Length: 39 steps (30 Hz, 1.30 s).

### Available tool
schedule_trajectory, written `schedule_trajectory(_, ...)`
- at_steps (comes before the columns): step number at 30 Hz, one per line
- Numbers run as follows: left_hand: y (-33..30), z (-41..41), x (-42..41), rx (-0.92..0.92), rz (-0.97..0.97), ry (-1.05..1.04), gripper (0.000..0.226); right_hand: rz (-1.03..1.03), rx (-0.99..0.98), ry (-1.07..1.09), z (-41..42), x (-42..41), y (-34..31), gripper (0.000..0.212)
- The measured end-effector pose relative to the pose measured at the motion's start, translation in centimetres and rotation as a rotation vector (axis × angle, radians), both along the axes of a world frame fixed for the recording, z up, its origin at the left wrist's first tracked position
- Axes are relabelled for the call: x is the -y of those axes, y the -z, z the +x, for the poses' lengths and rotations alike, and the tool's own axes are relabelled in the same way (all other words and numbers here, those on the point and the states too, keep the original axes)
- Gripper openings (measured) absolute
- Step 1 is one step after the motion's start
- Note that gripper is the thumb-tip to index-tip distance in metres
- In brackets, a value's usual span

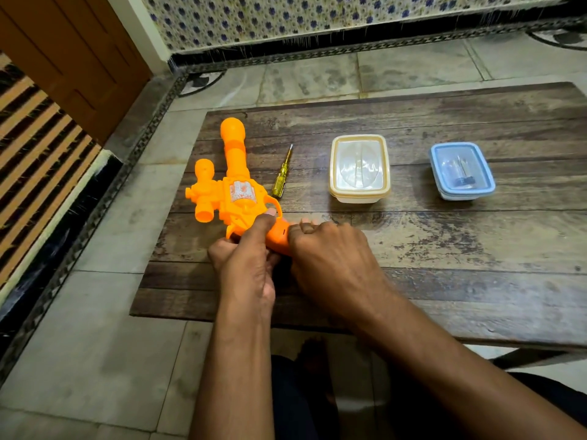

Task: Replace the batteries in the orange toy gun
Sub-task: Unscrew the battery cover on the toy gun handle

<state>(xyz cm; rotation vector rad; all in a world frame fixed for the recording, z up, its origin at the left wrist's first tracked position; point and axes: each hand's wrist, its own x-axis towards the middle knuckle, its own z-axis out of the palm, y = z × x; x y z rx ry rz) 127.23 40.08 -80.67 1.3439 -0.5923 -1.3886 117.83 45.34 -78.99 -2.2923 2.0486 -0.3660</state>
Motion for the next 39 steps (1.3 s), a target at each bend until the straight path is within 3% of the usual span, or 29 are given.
schedule_trajectory(4,-0.1,0.0,-0.2,0.005,-0.002,-0.009,0.01,-0.085,-0.042,0.06,0.6,0.0,0.5,0.01)
schedule_trajectory(8,-0.2,-0.1,-0.1,-0.006,-0.01,-0.027,0.025,-0.257,0.01,0.079,1.1,0.0,0.7,0.04)
schedule_trajectory(11,-0.2,0.0,0.0,-0.013,-0.006,-0.011,0.027,-0.319,0.027,0.089,1.4,-0.4,0.7,0.042)
schedule_trajectory(17,-0.2,0.4,0.3,-0.01,0.043,-0.014,0.023,-0.272,-0.065,0.078,0.8,-1.3,0.8,0.011)
schedule_trajectory(18,-0.3,0.3,0.2,-0.009,0.051,-0.016,0.024,-0.283,-0.03,0.062,0.6,-1.5,0.8,0.005)
schedule_trajectory(20,-0.4,0.3,0.4,-0.004,0.058,-0.017,0.025,-0.287,0.072,0.044,0.1,-2.1,0.5,0.015)
schedule_trajectory(25,-0.4,0.1,0.5,-0.009,0.069,-0.019,0.023,-0.234,0.342,0.094,-2.7,-2.2,-0.3,0.012)
schedule_trajectory(31,-0.5,0.5,0.6,-0.04,0.1,-0.017,0.028,-0.139,0.187,0.242,-6.5,-2.4,-0.3,0.007)
schedule_trajectory(39,-0.1,0.6,0.9,-0.045,0.127,0.01,0.032,0.067,-0.001,0.173,-7.9,-2.9,0.3,0.005)
